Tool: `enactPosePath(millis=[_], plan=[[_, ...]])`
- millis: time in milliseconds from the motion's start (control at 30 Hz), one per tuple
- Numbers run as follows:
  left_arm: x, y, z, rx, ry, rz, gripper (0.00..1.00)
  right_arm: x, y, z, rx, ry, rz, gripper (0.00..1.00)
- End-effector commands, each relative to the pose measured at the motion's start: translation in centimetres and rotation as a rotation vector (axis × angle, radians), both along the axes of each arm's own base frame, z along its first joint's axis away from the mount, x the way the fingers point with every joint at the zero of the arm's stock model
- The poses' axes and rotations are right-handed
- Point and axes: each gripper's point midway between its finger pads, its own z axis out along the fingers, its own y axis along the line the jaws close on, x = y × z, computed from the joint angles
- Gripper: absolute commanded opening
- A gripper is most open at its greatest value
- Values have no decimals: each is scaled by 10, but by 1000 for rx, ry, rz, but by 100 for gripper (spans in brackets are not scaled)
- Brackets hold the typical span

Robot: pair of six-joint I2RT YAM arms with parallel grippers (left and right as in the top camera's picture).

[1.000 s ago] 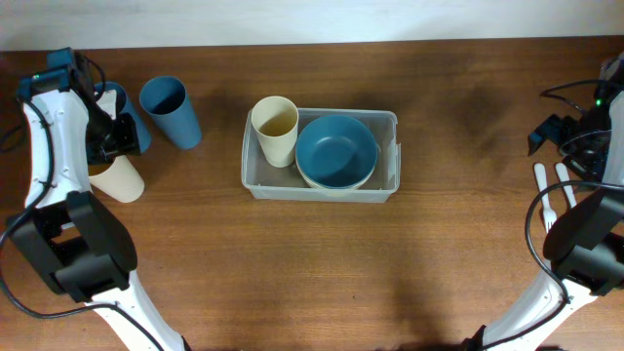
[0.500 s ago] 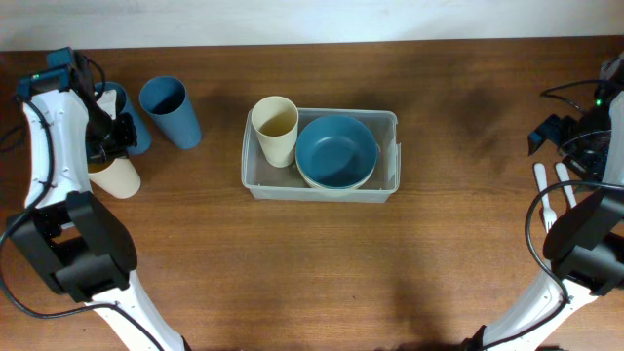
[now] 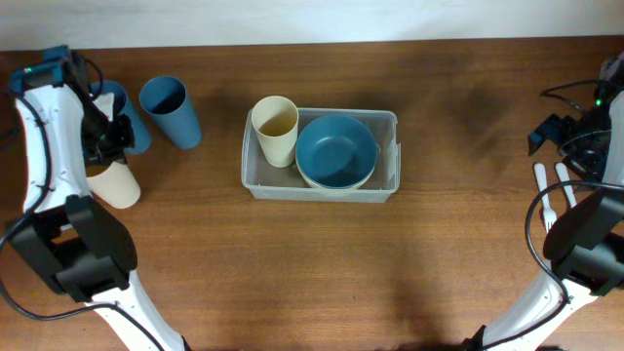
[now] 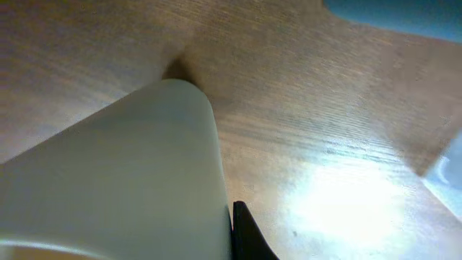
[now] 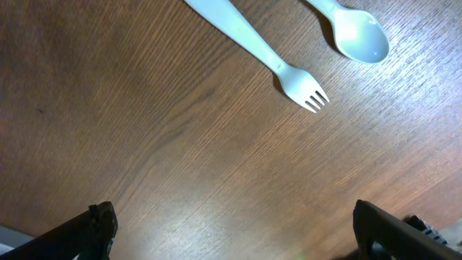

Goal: Pack container
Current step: 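Grip the cream cup and lift it, then carry the cream cup right over the first cream cup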

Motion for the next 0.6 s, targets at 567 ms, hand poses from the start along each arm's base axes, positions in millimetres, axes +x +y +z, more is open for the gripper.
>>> enactPosePath(millis=[567], plan=[[-6, -130, 209, -158, -575, -234, 2, -2, -2, 4, -16, -3, -10, 99]])
